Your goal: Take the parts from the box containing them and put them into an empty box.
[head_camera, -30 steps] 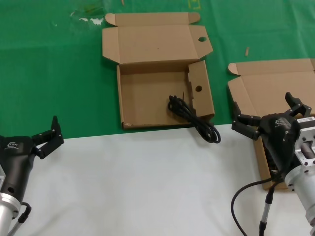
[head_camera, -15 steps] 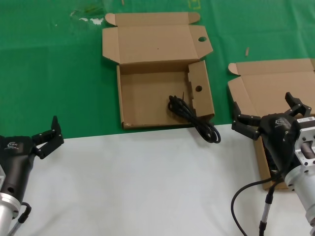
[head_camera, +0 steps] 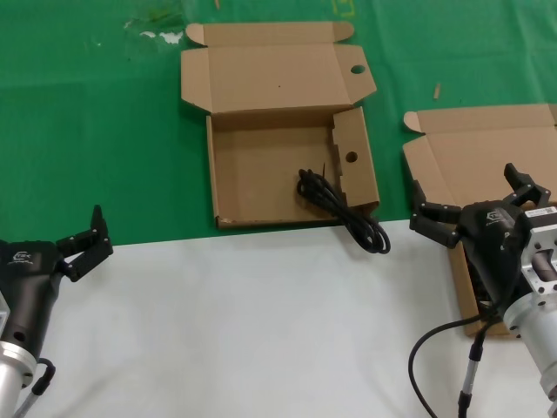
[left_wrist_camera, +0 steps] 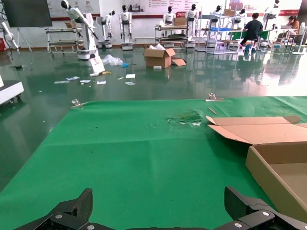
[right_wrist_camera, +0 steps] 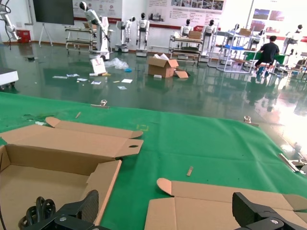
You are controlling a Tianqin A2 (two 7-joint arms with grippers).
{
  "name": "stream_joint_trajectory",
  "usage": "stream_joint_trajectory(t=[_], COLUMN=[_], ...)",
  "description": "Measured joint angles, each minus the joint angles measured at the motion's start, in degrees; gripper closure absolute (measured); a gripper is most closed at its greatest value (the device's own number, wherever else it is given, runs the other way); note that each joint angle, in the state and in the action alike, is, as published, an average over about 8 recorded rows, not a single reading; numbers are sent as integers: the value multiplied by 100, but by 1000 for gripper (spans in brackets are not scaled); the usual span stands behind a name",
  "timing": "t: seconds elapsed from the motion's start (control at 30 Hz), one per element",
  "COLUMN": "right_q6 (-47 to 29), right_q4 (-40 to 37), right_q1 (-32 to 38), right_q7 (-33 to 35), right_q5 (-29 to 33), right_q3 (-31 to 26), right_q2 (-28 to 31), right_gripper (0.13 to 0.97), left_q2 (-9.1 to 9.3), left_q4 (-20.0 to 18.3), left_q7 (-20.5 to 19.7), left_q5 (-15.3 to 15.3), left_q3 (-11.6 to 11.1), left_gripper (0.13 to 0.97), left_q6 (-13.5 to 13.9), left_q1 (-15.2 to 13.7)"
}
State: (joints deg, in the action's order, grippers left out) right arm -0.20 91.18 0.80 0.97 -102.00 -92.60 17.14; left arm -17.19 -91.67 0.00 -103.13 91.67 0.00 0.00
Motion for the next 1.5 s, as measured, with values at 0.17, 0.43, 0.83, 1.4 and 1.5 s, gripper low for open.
stream_joint_trajectory(t=[0.17,0.43,0.83,1.4,1.5], right_q6=[0,0,0,0,0], right_q4=[0,0,0,0,0], right_q1=[0,0,0,0,0], right_q7=[0,0,0,0,0], right_q5=[0,0,0,0,0], right_q3=[0,0,0,0,0], right_q2=[0,0,0,0,0], right_gripper=[129,129,129,129,129], left_q2=[0,0,0,0,0], left_q4=[0,0,0,0,0], left_q7=[0,0,0,0,0], left_q5=[0,0,0,0,0], left_q3=[0,0,0,0,0], left_gripper=[132,132,132,132,132], left_q6=[0,0,0,0,0], left_q1=[0,0,0,0,0])
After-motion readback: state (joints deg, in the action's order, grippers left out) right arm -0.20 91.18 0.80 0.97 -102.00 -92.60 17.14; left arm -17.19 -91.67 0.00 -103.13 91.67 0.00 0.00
